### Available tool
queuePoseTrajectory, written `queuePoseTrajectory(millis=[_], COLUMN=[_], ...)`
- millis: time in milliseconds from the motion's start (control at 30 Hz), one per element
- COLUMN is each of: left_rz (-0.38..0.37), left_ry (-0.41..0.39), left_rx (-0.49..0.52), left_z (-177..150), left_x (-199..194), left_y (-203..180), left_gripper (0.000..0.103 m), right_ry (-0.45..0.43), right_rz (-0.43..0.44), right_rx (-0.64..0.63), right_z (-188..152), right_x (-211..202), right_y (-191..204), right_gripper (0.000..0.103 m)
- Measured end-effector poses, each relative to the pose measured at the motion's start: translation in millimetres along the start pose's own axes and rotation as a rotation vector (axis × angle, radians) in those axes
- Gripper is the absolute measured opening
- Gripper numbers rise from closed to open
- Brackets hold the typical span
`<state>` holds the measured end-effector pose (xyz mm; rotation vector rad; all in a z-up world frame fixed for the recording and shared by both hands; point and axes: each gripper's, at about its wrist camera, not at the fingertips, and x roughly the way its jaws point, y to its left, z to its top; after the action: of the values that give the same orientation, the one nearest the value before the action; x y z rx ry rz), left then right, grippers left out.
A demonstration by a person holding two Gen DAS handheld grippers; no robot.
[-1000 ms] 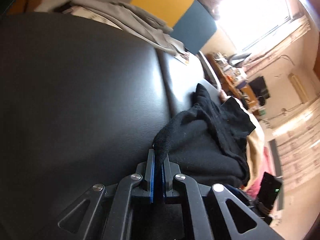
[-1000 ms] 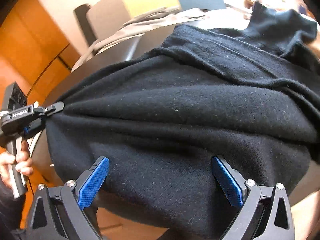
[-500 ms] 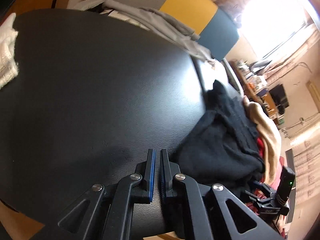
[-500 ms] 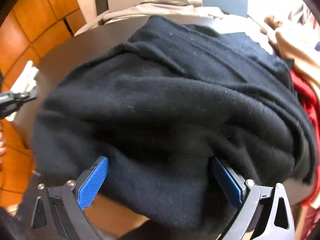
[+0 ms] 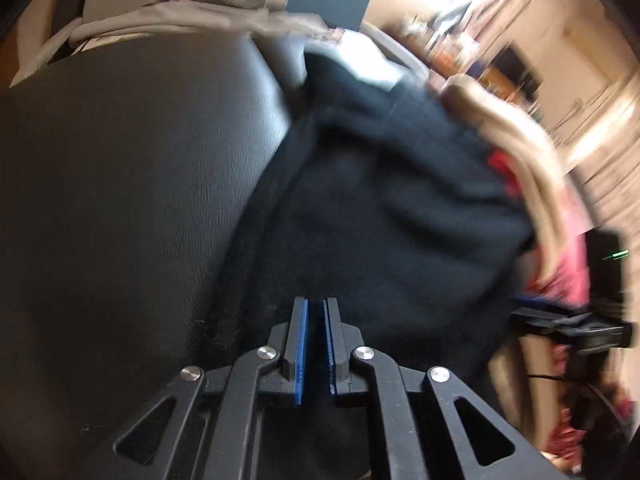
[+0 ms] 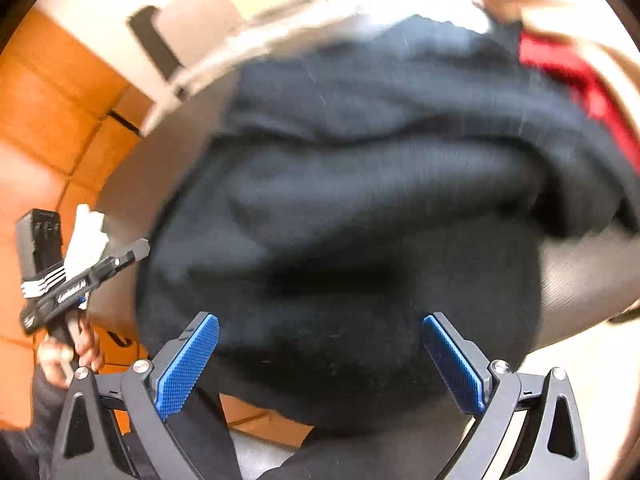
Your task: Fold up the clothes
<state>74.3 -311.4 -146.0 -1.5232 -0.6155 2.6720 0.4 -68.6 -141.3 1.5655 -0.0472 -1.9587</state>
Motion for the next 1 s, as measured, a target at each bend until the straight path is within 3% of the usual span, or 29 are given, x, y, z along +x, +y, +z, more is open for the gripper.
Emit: queuePoseTrajectory(millis=[133,267,333,433,567,633,733,900,1000], left_rz=[-0.01,-0.166,-0.242,-0.292,-0.286,-0.269,-0.277,-0.264,-0.272], left_ry=[-0.026,-0.073,-0.12,-0.117,0.038,0.12,0.223,0.294,0.342], left_rx=[-0.06,0.034,0.161,0.466,0.801,0.878,0.936,0.916,0.939], left_z=[9,47,68,97,113,120,123,133,123], left_x=[-3,-12,-17,-5,53,82,117,159,170], left_y=[6,-38,-78,-164,-246,-268,-287,-293,-292], left_gripper=[0.001,0.009,0.017,0.022,0.024,0.024,0.025,0.023,0.023], right_ry=[-0.061,-0.081,-0.082,-0.107,-0.14,-0.15,-0.155,-0.159,-0.163], right_rz=[-0.04,0.032,0.087,0.13,0.179,0.204,0.238,0.294,0.315], right_rx=[-0.059,-0.033,0.011,0.041,0.046,0.051,0.067,0.092,0.101], right_z=[-4,0,4,5,-22,-28,-33,-32,-31], right_x=[8,7,9,8,0,-5,-13,-11,-10], right_y=[12,2,-7,-10,-31,-36,-45,-52,-54], right_gripper=[0.103,0.103,0.103,0.103,0.103,0.103,0.103,0.103,0.103])
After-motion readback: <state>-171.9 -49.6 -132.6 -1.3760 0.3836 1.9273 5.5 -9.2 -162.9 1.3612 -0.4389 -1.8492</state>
